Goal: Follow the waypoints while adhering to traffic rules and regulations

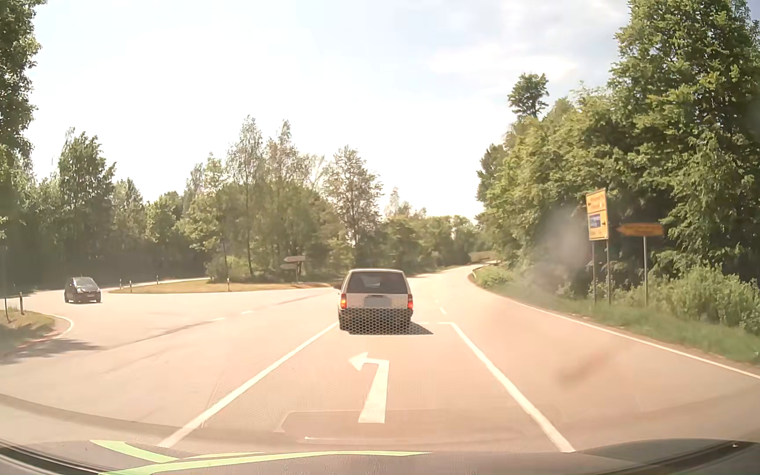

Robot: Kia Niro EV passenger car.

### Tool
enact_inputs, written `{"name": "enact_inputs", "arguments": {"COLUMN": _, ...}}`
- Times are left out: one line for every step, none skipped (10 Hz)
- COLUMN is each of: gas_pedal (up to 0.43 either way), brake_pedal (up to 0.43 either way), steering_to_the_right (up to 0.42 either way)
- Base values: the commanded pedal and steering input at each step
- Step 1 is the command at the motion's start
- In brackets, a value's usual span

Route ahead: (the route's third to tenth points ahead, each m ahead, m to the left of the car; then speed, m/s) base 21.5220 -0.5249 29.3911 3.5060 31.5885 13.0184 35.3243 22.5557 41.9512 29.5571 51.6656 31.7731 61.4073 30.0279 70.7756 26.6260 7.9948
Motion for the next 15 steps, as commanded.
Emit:
{"name": "enact_inputs", "arguments": {"gas_pedal": 0.0, "brake_pedal": 0.213, "steering_to_the_right": 0.015}}
{"name": "enact_inputs", "arguments": {"gas_pedal": 0.0, "brake_pedal": 0.213, "steering_to_the_right": 0.015}}
{"name": "enact_inputs", "arguments": {"gas_pedal": 0.0, "brake_pedal": 0.213, "steering_to_the_right": 0.016}}
{"name": "enact_inputs", "arguments": {"gas_pedal": 0.0, "brake_pedal": 0.207, "steering_to_the_right": 0.016}}
{"name": "enact_inputs", "arguments": {"gas_pedal": 0.0, "brake_pedal": 0.207, "steering_to_the_right": 0.016}}
{"name": "enact_inputs", "arguments": {"gas_pedal": 0.0, "brake_pedal": 0.207, "steering_to_the_right": 0.018}}
{"name": "enact_inputs", "arguments": {"gas_pedal": 0.0, "brake_pedal": 0.207, "steering_to_the_right": 0.019}}
{"name": "enact_inputs", "arguments": {"gas_pedal": 0.0, "brake_pedal": 0.195, "steering_to_the_right": 0.019}}
{"name": "enact_inputs", "arguments": {"gas_pedal": 0.0, "brake_pedal": 0.183, "steering_to_the_right": 0.018}}
{"name": "enact_inputs", "arguments": {"gas_pedal": 0.0, "brake_pedal": 0.159, "steering_to_the_right": 0.018}}
{"name": "enact_inputs", "arguments": {"gas_pedal": 0.0, "brake_pedal": 0.134, "steering_to_the_right": 0.018}}
{"name": "enact_inputs", "arguments": {"gas_pedal": 0.0, "brake_pedal": 0.079, "steering_to_the_right": 0.018}}
{"name": "enact_inputs", "arguments": {"gas_pedal": 0.0, "brake_pedal": 0.012, "steering_to_the_right": 0.018}}
{"name": "enact_inputs", "arguments": {"gas_pedal": 0.0, "brake_pedal": 0.0, "steering_to_the_right": 0.018}}
{"name": "enact_inputs", "arguments": {"gas_pedal": 0.0, "brake_pedal": 0.0, "steering_to_the_right": 0.018}}
